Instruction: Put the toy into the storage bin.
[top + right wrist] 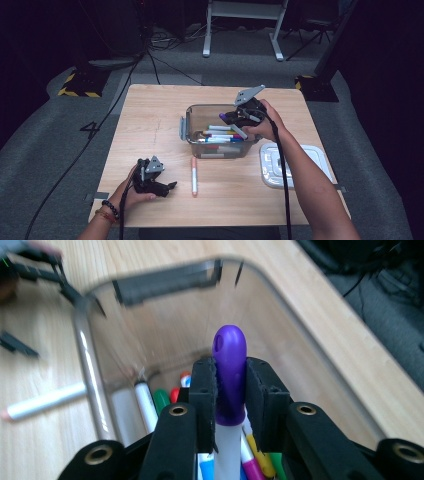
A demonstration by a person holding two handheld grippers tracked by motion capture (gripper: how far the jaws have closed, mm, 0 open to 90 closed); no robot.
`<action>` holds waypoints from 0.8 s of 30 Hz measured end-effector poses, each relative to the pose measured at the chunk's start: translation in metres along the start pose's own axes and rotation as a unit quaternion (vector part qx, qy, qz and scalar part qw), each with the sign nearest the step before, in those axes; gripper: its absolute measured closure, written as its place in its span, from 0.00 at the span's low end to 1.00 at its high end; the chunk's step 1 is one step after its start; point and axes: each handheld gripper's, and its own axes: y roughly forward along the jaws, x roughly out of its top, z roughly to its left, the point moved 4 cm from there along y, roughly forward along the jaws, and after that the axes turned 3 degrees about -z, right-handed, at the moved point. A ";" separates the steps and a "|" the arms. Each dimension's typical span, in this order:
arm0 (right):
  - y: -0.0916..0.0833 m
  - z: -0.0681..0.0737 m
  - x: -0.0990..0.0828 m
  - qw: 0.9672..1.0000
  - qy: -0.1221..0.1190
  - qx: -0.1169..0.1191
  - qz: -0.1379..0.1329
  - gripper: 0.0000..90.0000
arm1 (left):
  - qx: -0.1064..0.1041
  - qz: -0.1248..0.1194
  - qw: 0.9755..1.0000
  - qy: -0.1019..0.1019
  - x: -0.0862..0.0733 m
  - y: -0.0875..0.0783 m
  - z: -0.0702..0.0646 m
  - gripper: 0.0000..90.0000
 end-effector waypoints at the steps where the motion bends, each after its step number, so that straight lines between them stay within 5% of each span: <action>1: 0.009 0.001 -0.005 1.000 -0.006 0.008 0.020 0.84 | 0.000 0.000 1.000 0.000 0.000 0.000 0.000 0.14; 2: 0.009 0.001 -0.005 1.000 -0.006 0.008 0.020 0.84 | 0.000 0.000 1.000 0.000 0.000 0.000 0.000 0.14; 3: 0.017 0.004 -0.011 0.999 -0.020 0.022 0.043 0.95 | 0.000 0.000 1.000 0.000 0.000 0.000 0.000 0.14; 9: 0.039 0.015 -0.021 0.994 -0.041 0.043 0.091 0.87 | 0.000 0.000 1.000 0.000 0.000 0.000 0.000 0.14; 11: 0.042 0.017 -0.020 0.994 -0.047 0.034 0.094 0.85 | 0.000 0.000 1.000 0.000 0.000 0.000 0.000 0.14; 24: 0.037 0.018 -0.013 0.997 -0.021 0.035 0.058 0.76 | 0.000 0.000 1.000 0.000 0.000 0.000 0.000 0.14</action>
